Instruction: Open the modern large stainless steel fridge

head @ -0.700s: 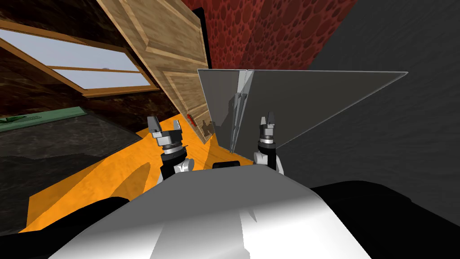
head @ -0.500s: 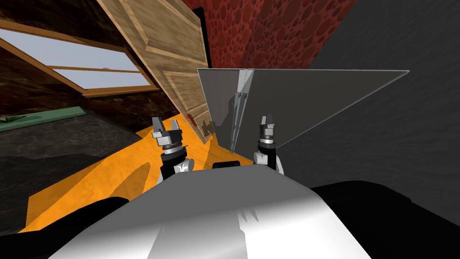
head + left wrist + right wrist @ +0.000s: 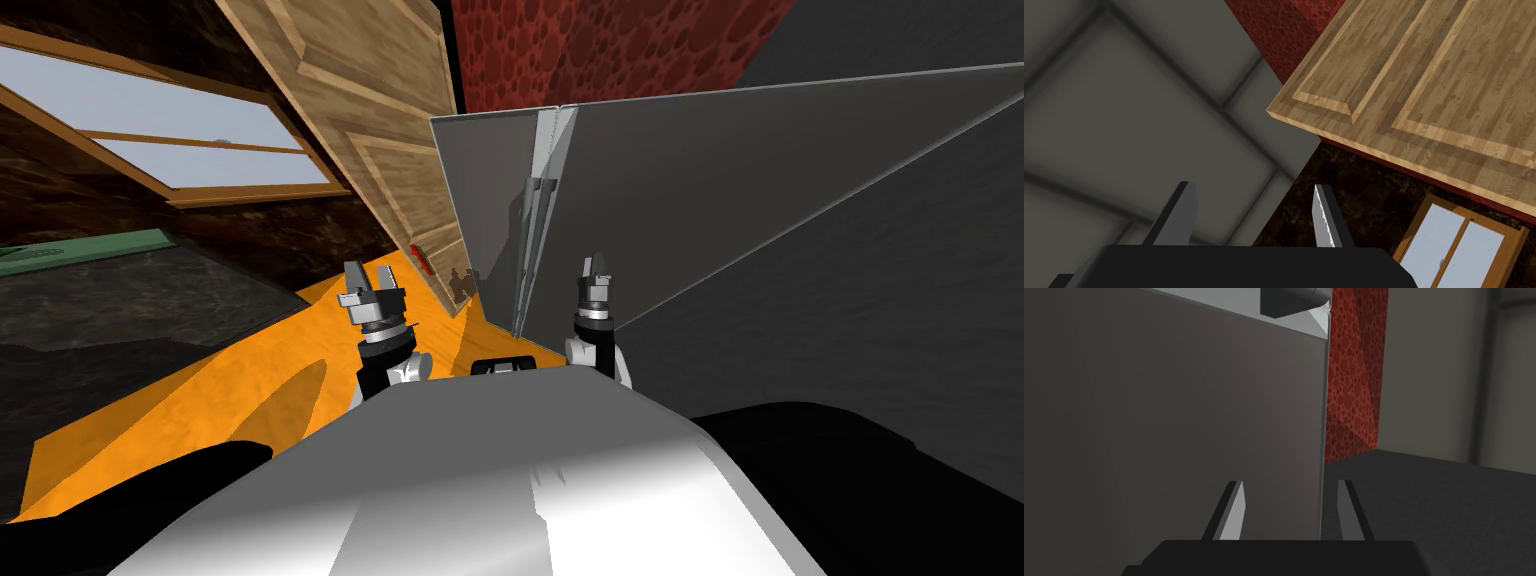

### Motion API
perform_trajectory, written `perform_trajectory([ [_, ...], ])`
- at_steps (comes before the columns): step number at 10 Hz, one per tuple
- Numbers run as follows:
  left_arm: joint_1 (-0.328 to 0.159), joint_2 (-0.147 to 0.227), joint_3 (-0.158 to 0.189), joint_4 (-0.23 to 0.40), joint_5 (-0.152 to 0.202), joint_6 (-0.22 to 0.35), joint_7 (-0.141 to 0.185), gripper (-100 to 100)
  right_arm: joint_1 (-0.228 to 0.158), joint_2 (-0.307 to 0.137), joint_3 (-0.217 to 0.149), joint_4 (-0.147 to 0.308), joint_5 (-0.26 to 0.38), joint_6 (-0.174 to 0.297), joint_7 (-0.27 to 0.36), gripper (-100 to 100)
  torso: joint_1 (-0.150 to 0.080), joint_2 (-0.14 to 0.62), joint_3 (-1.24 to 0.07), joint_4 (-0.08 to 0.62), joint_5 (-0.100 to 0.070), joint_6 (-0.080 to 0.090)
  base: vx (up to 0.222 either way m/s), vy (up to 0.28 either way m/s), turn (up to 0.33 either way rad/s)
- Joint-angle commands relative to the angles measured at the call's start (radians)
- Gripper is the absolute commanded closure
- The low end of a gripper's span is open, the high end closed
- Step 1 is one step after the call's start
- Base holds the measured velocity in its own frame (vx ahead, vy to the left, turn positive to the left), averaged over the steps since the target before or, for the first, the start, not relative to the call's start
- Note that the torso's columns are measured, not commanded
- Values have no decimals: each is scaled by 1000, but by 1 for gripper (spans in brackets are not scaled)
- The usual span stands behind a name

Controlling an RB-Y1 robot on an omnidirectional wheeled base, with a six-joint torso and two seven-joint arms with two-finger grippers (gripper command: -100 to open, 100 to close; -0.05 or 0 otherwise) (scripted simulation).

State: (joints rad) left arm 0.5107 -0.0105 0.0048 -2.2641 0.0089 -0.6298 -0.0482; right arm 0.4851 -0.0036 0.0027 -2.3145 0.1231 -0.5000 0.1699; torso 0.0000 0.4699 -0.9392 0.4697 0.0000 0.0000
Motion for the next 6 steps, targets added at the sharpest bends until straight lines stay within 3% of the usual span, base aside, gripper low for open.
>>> perform_trajectory([
  [1, 0, 0, 0, 0, 0, 0, 0, 0, 0, 0, 0, 0, 0, 0, 0, 0, 0, 74, -148, 74, 0, 0, 0, 0, 0],
  [2, 0, 0, 0, 0, 0, 0, 0, 0, 0, 0, 0, 0, 0, 0, 0, 0, 0, 148, -295, 148, 0, 0, 0, 0, 0],
  [3, 0, 0, 0, 0, 0, 0, 0, 0, 15, -31, -13, 6, -6, -4, 4, -100, 0, 221, -443, 221, 0, 0, 16, 22, 41],
  [6, 0, 0, 0, 0, 0, 0, 0, 0, 74, -92, -68, 30, -33, -23, 17, -100, 2, 266, -537, 267, 1, 0, 41, 61, 70],
])
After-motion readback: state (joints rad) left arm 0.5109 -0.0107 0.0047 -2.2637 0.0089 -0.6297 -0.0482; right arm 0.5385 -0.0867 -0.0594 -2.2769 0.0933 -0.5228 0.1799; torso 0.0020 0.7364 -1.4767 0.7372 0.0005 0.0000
